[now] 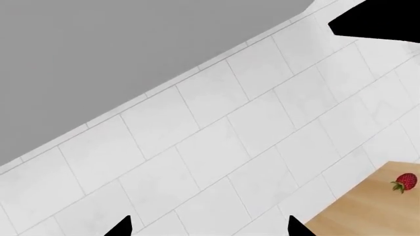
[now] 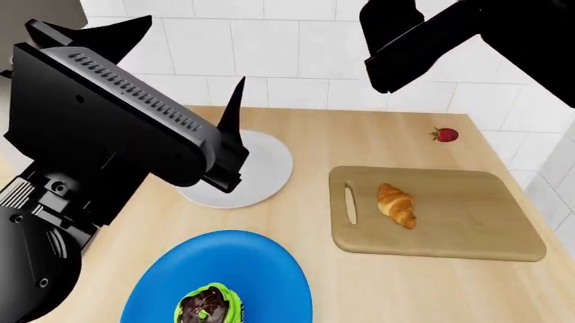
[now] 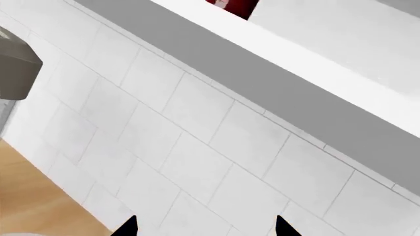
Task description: From the different types of pastries on the counter, select a croissant and place it on the cutting board. Then retrieve a jar of jam from the cabinet and place it alongside the croissant on the cutting board.
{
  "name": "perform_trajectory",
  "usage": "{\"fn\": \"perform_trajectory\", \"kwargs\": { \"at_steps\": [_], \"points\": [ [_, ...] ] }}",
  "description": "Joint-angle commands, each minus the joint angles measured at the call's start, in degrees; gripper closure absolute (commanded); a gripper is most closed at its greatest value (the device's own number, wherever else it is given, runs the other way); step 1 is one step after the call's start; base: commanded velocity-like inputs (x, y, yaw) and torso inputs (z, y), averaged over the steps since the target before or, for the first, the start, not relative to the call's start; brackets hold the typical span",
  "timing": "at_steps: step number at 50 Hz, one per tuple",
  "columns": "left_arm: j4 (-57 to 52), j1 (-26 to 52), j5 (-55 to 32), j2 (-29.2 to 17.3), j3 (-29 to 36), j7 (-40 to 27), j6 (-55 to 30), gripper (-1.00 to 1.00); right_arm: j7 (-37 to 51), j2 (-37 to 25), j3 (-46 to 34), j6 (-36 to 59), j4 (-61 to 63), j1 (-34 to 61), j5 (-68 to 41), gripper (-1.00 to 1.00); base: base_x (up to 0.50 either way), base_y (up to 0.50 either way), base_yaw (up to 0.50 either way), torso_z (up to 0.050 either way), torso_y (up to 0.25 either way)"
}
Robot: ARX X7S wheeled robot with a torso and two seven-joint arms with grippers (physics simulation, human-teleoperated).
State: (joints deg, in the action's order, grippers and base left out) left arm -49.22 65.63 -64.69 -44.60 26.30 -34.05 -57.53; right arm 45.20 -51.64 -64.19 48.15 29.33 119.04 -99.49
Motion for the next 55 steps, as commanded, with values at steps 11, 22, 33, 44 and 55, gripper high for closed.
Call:
{"fn": "perform_trajectory", "kwargs": {
  "at_steps": [11,22,33,44,55],
  "points": [
    [0.12,0.12,-0.06,-0.15,0.35,-0.34,0.32,-1.00,1.41,-0.59,3.67,-0.76,3.96,3.14,-2.30,-1.00,0.00,0.00,0.00,0.000,0.000],
    [0.27,-0.28,0.52,-0.24,0.72,-0.08,0.90,-1.00,0.99,1.07,6.51,-2.51,3.32,5.16,0.45,-1.00,0.00,0.00,0.00,0.000,0.000],
    [0.44,-0.02,0.72,0.01,1.26,0.05,0.98,-1.00,-1.71,5.37,8.06,-5.46,-3.14,5.33,5.73,-1.00,0.00,0.00,0.00,0.000,0.000],
    [0.62,0.20,0.52,-0.16,1.22,0.16,1.30,-1.00,-7.68,12.69,6.52,-6.95,-13.62,5.78,14.19,-1.00,0.00,0.00,0.00,0.000,0.000],
    [0.79,0.06,0.94,-0.09,1.53,0.32,1.80,-1.00,-12.81,18.22,6.60,-7.81,-24.28,8.65,17.86,-1.00,0.00,0.00,0.00,0.000,0.000]
  ]
}}
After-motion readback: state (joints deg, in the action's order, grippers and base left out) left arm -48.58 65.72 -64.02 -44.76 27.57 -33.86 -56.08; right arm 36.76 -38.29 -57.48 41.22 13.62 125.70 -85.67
